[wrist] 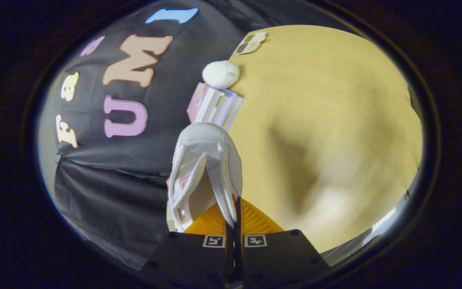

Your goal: Open the storage box then place both shoes into the box .Put the left shoe in first, then the right shoe, with the right side of both shoes facing outward in a uniform manner.

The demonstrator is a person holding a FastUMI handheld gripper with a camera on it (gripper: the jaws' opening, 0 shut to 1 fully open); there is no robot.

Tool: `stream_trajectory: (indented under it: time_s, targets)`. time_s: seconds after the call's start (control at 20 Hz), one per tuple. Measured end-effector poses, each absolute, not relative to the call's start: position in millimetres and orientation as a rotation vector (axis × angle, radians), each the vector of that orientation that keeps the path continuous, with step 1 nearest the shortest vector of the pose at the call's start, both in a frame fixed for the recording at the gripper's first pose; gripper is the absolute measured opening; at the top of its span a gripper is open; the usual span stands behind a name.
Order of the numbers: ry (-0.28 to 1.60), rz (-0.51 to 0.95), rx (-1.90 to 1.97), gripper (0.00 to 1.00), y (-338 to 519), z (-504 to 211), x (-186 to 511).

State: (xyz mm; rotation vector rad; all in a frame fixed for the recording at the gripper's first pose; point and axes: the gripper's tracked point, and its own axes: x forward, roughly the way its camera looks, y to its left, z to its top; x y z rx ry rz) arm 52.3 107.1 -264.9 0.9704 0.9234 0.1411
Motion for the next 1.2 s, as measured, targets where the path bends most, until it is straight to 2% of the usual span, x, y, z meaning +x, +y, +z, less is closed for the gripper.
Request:
stream_trajectory:
  time_s: [0.25,0.45,0.75,1.1,1.2]
  targets:
    - [0.869,0.274,0.91,0.03,178.9,-193.2,58.8]
    - [0.883,0.344,0.863,0.03,233.2,-170.3,52.4]
    - [0.962,0.367,0.757,0.03,295.3,-196.4,31.2]
    - [1.024,0.345,0.597,0.03,325.6,-241.7,8.6]
    - [1.024,0.356,0.548,0.12,332.2,-250.7,9.2]
